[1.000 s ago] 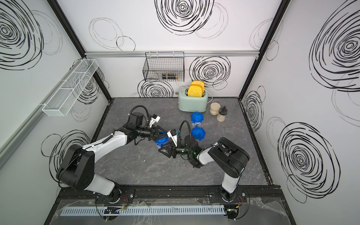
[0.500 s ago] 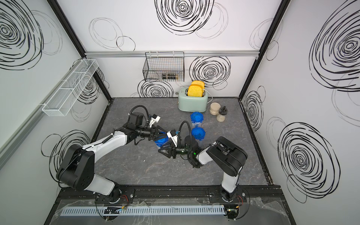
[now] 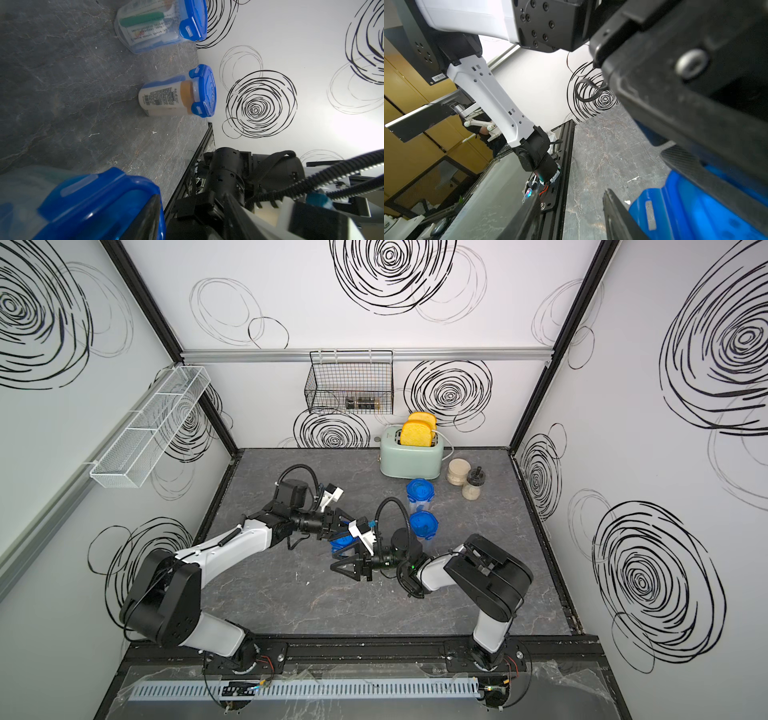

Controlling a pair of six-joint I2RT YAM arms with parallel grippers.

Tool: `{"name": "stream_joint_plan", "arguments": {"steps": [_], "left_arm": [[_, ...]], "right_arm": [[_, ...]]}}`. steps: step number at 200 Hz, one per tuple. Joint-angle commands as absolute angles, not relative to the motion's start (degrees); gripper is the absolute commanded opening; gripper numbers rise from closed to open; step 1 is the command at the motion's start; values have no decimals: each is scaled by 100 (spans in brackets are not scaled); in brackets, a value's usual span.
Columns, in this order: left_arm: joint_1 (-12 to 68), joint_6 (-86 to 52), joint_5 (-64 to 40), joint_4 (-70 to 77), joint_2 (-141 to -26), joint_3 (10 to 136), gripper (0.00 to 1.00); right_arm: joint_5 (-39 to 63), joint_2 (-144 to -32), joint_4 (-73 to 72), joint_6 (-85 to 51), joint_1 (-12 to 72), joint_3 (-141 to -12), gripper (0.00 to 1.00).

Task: Take out toiletry kits
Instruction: Unfasten the latch on the container, then adjust the container at the center of the board.

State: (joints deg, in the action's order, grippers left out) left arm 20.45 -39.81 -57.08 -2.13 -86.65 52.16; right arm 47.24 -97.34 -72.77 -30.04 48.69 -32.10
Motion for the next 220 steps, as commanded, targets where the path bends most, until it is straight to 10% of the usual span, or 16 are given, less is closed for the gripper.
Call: {"name": "stream_joint_plan", "arguments": {"steps": [1,87,220], "left_arm": [[2080,-3580,-5115,-1023,-8679,5141,56],[1945,-3255,-4080,-2020,-6718,5648,75],[1620,-2994,-3472,-2471,-6831,4947,70]], "right_arm": [[4894,-9189,-6115,-2261,4843,-3347,52],[3631,-7871,-2777,-1445,4008,-3653,56],[3527,-8694,-2241,-1484,4048,-4339,59]]}}
